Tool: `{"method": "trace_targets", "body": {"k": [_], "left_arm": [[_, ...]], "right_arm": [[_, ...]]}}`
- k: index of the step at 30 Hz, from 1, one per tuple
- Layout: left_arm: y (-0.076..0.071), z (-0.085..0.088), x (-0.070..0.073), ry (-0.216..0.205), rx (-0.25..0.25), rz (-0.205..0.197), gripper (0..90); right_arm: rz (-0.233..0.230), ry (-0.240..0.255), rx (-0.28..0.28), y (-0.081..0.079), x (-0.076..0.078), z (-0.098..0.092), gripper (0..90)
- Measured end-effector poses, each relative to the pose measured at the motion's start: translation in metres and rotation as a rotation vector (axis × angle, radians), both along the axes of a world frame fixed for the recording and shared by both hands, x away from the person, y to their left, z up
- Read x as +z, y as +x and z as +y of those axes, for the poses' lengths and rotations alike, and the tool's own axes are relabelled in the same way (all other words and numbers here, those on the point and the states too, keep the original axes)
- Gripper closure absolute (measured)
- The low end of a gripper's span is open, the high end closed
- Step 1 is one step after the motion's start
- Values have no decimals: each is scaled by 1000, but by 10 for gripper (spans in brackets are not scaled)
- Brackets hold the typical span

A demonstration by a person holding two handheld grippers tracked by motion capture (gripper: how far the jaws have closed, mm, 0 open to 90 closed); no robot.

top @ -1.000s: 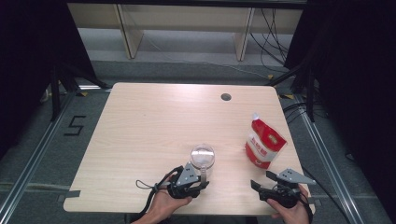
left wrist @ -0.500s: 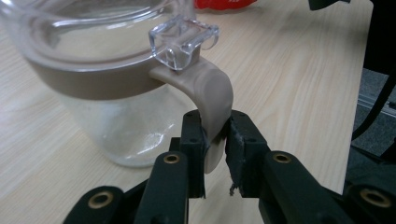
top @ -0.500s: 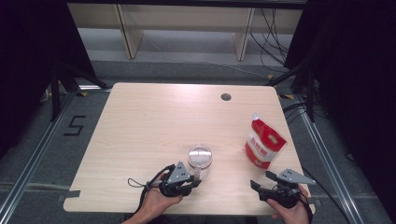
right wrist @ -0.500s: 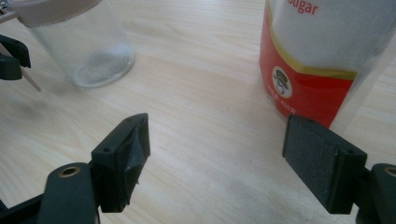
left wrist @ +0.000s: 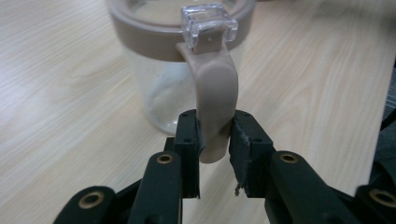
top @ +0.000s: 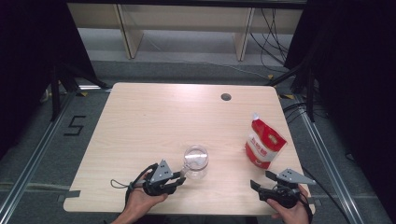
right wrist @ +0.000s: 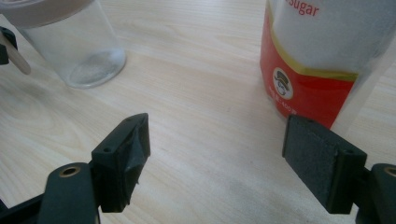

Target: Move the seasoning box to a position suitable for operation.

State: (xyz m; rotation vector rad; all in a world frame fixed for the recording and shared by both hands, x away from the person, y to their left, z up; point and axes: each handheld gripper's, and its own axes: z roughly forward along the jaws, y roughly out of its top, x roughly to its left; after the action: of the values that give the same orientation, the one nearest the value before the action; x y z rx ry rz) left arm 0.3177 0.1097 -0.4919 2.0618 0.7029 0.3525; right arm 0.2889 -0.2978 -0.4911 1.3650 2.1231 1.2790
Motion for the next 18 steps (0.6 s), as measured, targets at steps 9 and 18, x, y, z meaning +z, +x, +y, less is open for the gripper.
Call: {"method": "trace_targets", "body": {"k": [9,18], "left_arm": [[11,21,-1,5,39,-10,711],[15,13,6,33,16,-46,608]], "right_arm": [[-26,-24,17,1,0,-1,242],[-23,-20,22,2,0,0,242]]}}
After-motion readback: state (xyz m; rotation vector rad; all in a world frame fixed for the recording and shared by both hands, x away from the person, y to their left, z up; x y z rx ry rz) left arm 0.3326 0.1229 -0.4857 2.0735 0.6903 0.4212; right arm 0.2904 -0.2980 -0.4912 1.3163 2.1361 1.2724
